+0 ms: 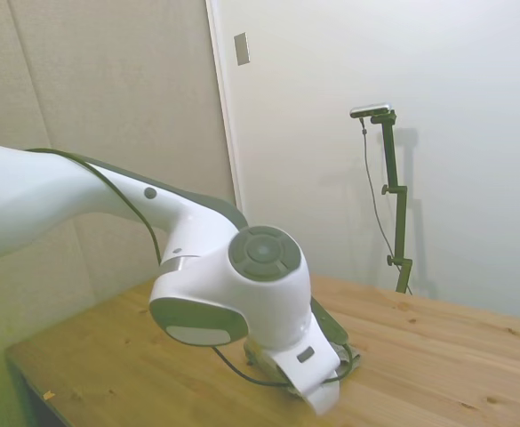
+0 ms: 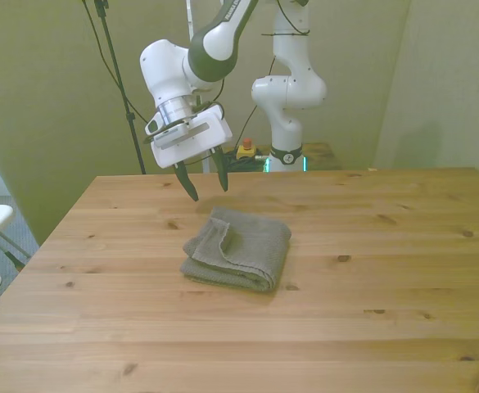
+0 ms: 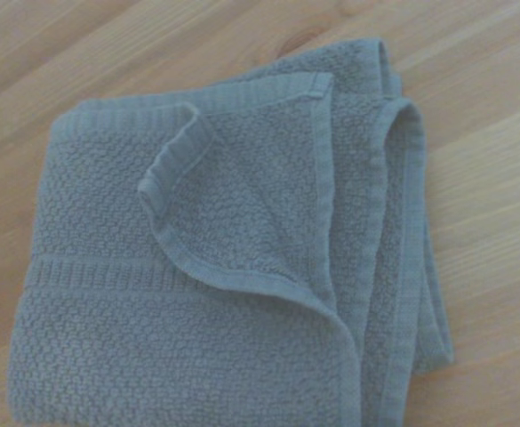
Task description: Unfold the towel
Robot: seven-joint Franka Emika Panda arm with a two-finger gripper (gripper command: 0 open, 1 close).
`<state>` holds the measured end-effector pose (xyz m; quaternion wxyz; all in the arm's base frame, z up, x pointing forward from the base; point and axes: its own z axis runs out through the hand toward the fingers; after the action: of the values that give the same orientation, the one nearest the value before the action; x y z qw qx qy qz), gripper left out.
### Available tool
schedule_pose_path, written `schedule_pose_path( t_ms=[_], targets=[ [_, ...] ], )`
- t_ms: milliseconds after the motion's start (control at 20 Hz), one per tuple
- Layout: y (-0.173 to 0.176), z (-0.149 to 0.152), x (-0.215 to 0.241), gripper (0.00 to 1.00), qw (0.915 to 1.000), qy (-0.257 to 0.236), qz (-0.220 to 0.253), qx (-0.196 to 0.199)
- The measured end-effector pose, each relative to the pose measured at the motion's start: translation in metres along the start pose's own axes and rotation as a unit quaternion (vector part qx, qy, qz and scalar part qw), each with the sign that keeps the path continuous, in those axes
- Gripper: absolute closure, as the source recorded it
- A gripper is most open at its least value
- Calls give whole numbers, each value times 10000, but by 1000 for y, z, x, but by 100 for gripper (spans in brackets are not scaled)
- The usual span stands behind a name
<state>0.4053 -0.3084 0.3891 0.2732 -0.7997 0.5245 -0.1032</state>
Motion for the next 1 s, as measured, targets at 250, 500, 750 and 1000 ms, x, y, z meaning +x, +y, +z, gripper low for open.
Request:
schedule_pose_path(
  t_ms=[250,500,750,1000],
  targets=[
    [9,22,12,0,9992,-282,-104,256],
    [16,32,14,0,9971,-508,-166,536],
    [15,44,13,100,9953,-615,-399,627],
    [17,44,13,100,9939,-642,-565,695]
  ],
)
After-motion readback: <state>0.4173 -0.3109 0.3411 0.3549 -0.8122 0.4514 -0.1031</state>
